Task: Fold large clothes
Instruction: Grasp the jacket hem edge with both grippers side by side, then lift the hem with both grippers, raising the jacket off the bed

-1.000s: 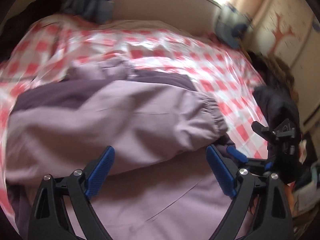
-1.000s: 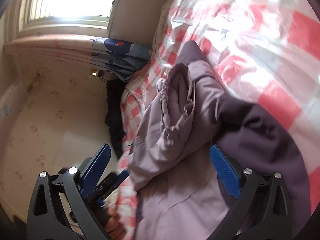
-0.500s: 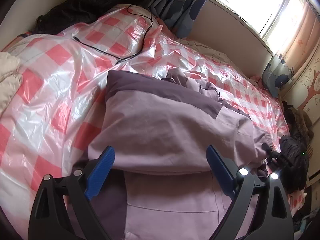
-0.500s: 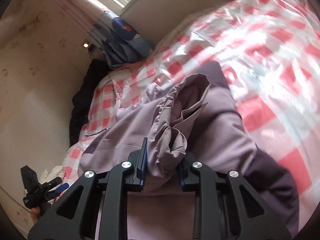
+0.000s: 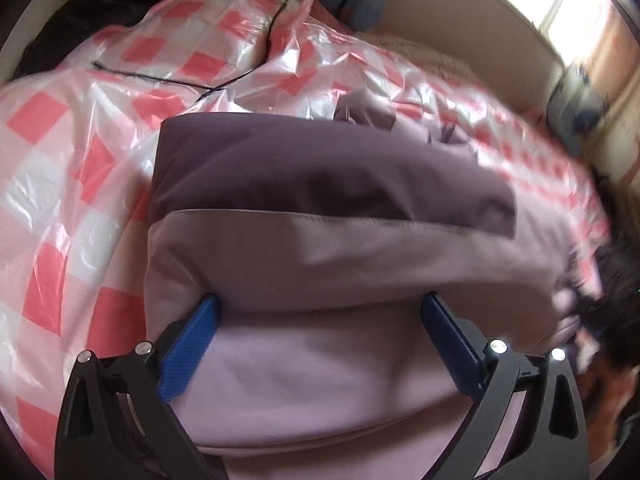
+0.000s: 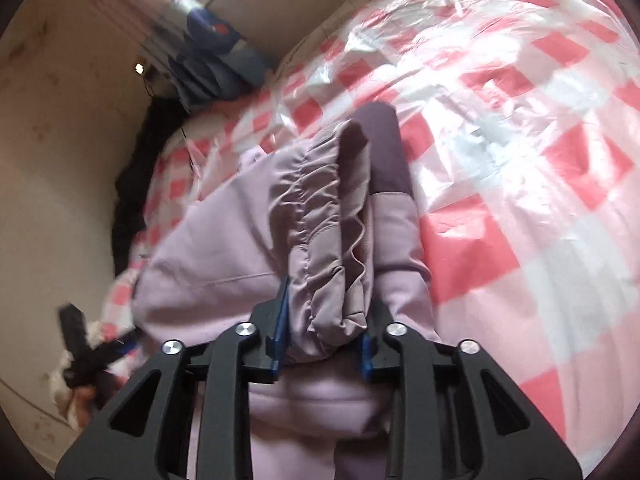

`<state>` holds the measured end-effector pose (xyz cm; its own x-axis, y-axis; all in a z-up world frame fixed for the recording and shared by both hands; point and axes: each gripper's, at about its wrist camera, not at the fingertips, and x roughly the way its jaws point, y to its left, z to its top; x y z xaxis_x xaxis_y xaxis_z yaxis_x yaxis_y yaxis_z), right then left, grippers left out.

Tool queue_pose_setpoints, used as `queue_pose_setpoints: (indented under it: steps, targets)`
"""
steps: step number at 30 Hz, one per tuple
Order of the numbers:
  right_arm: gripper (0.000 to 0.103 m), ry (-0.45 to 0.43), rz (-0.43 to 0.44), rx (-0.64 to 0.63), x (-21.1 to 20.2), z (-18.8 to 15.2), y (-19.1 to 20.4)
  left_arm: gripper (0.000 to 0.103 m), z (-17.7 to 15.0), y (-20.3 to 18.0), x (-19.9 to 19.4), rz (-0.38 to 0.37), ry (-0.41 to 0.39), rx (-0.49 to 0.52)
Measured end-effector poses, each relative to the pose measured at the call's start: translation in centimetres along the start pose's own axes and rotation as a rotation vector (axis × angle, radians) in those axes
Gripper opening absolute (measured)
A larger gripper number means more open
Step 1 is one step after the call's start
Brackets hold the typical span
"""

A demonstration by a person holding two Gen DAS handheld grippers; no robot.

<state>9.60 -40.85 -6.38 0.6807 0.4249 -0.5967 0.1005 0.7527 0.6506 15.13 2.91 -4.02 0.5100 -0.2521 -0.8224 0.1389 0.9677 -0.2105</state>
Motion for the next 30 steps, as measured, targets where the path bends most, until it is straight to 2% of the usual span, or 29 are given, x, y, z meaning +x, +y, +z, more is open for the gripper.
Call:
queue_pose_setpoints:
  steps: [1,3,5,6,7,8,10,12,13,14,15,16,17,19,21,24,27,30]
  targets:
    - [0.042,-0.035,-0.019,-0.004,-1.1,0.1,0.4,0.096,-0.1,-0.5,-0.4,0.017,-0.005,0.028]
    - [0.047,-0.168,-0.061,-0.059,-4.2,0.7,2.4,0.096,0.2,-1.1,-2.8,-0.01,-0.072,0.048]
    - [0.06,-0.263,-0.07,-0.175,-5.9,1.6,5.7,0.096,0.9,-1.3,-5.4,-0.042,-0.171,0.039]
    - [0.067,-0.274,-0.068,-0.259,-5.6,2.0,8.1,0.096,1.3,-1.2,-6.1,-0.042,-0.202,0.034]
    - [0.074,-0.254,-0.089,-0.352,-4.4,2.3,10.6,0.096,1.9,-1.1,-6.4,-0.039,-0.227,0.026]
    - [0.075,-0.227,-0.109,-0.425,-3.0,2.2,12.4,0.096,2.5,-0.8,-6.2,-0.039,-0.244,0.008]
    - [0.077,-0.154,-0.161,-0.549,0.8,1.4,14.8,0.096,3.4,0.3,-4.1,-0.043,-0.204,-0.051]
    - [0.077,-0.008,-0.293,-0.586,6.3,1.0,13.3,0.096,3.4,1.5,-0.7,-0.034,-0.118,-0.101]
    - [0.077,0.05,-0.33,-0.58,8.3,0.7,11.7,0.096,3.2,2.0,0.4,-0.032,-0.089,-0.104]
    - [0.077,0.119,-0.296,-0.558,10.3,0.4,9.4,0.096,2.7,2.1,2.0,-0.056,-0.08,-0.077]
    - [0.077,0.115,-0.275,-0.532,10.6,0.4,8.4,0.096,2.3,1.7,2.5,-0.047,-0.095,-0.046]
    - [0.077,0.122,-0.277,-0.526,10.4,0.5,8.3,0.096,1.8,1.0,3.2,0.007,-0.092,-0.007]
    - [0.077,0.144,-0.297,-0.544,10.2,0.7,8.9,0.096,1.6,0.8,3.2,0.03,-0.086,0.007]
    - [0.077,0.193,-0.276,-0.549,9.2,1.1,9.3,0.096,1.6,0.8,2.6,0.03,-0.07,0.013]
    - [0.077,0.217,-0.171,-0.471,5.4,1.6,8.9,0.096,1.3,1.4,-0.1,0.0,-0.058,-0.003]
    - [0.095,0.213,-0.072,-0.342,-3.8,0.5,6.4,0.096,-1.4,3.0,-5.8,-0.067,-0.072,-0.006]
    - [0.095,0.302,-0.019,-0.2,-11.6,-4.1,2.0,0.096,-7.0,5.0,-11.9,-0.105,-0.061,0.0]
    - [0.095,0.383,0.032,-0.047,-17.2,-10.4,-2.4,0.096,-13.8,7.3,-16.5,-0.146,0.004,-0.031]
